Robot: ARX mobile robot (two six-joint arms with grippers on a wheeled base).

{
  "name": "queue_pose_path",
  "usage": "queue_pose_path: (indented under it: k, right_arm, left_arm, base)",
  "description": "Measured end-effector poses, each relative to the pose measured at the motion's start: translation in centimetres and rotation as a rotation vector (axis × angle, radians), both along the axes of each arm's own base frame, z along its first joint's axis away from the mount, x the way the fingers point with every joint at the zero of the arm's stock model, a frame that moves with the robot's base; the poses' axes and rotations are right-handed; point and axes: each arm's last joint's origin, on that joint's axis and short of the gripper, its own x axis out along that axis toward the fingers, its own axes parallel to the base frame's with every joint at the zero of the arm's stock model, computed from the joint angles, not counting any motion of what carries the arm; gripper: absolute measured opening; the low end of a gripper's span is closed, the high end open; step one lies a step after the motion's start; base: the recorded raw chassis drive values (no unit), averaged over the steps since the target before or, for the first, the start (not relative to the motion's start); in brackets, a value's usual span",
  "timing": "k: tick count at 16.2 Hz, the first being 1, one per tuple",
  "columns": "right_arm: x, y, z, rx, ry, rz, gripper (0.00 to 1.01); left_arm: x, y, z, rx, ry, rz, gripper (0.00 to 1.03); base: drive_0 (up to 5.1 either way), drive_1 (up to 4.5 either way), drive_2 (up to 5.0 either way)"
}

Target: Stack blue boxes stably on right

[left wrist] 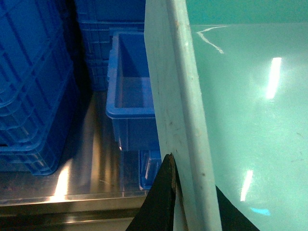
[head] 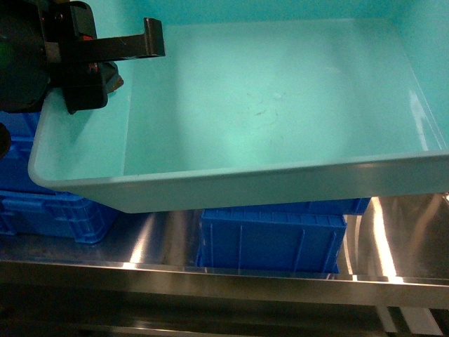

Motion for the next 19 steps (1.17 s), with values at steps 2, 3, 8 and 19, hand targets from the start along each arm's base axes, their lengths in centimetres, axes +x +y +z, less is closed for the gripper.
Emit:
queue_pose_path:
  k: [2, 3, 8, 19]
  right_arm:
    - [0.0, 0.0, 0.02, 0.0, -0.001, 0.0, 0.02]
    - [0.0, 0.0, 0.03, 0.0, -0.002, 0.0, 0.02]
    - [-0.02, -0.01, 0.01, 0.0, 0.0, -0.001, 0.02]
    - [-0.03, -0.01, 0.03, 0.0, -0.001, -0.001, 0.02]
  left_arm:
    - [0.0, 0.0, 0.0, 0.0, 0.0, 0.0, 0.05]
    - [0.0, 0.0, 0.0, 0.0, 0.0, 0.0, 0.05]
    - [-0.02, -0.06, 0.0, 0.0, 0.0, -0.001, 0.05]
    - [-0.1, -0.03, 0.07, 0.0, -0.002, -0.001, 0.05]
  base:
    - [3.9, -1.91, -1.9]
    - [3.7, -1.72, -1.7]
    - [0.0, 0.38, -0.4]
    - [-0.1, 4.08, -4.2]
